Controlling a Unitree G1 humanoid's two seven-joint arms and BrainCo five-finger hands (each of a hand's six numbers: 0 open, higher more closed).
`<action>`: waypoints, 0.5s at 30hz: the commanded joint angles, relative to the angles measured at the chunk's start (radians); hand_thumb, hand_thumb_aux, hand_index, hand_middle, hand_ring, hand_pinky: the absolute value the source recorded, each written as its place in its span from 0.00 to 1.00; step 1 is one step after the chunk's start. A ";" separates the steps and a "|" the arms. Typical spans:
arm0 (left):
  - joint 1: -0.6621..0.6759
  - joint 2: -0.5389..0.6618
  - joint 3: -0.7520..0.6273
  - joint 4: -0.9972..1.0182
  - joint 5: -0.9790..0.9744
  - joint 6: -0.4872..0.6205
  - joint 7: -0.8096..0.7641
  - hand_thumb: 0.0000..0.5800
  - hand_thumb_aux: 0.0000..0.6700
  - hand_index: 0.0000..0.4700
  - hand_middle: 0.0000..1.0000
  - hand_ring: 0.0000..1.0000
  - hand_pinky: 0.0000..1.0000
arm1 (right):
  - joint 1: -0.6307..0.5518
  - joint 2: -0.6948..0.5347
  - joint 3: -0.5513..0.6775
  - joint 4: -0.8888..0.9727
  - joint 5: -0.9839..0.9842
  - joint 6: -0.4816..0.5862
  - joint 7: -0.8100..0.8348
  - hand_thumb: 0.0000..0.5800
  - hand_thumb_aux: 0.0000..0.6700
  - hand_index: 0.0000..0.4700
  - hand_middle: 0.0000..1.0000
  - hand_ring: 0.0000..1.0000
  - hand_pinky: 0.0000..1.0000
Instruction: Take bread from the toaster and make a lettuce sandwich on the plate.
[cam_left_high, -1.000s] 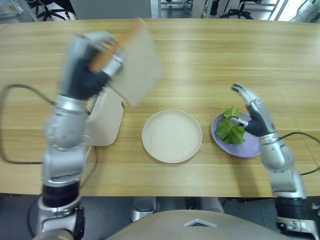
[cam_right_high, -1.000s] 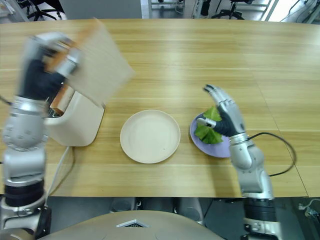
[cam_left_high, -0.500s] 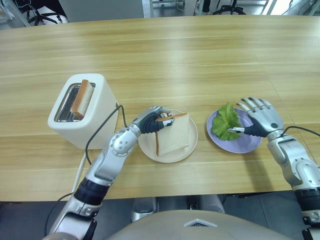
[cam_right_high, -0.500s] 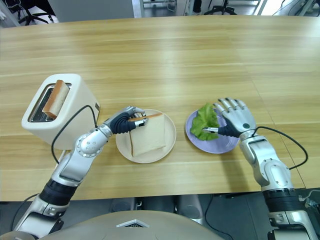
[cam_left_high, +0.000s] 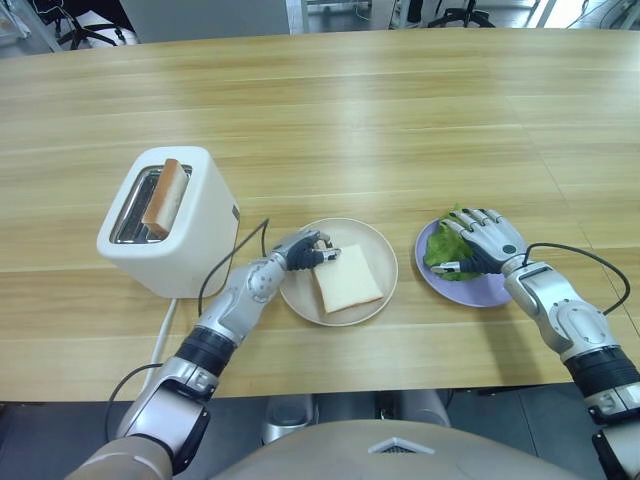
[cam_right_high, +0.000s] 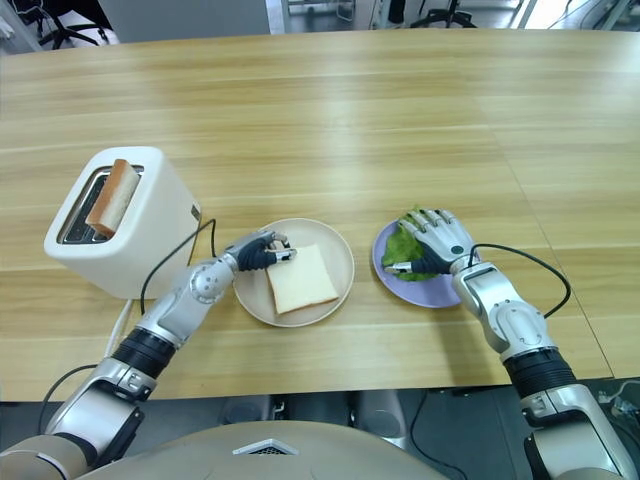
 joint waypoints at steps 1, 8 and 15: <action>0.028 0.057 -0.005 -0.122 0.106 -0.013 0.047 0.00 0.00 0.00 0.73 0.73 0.73 | -0.016 -0.025 0.028 0.028 -0.021 0.026 0.026 0.00 0.00 0.00 0.00 0.00 0.00; 0.158 0.156 0.116 -0.514 0.189 -0.011 0.084 0.00 0.00 0.00 0.00 0.00 0.00 | -0.031 -0.044 0.063 0.036 -0.037 0.061 0.056 0.25 0.13 0.13 0.00 0.00 0.00; 0.346 0.124 0.414 -0.863 0.096 -0.035 0.186 0.00 0.00 0.00 0.00 0.00 0.00 | -0.042 -0.055 0.094 0.033 -0.036 0.064 0.061 1.00 1.00 0.98 0.00 0.00 0.00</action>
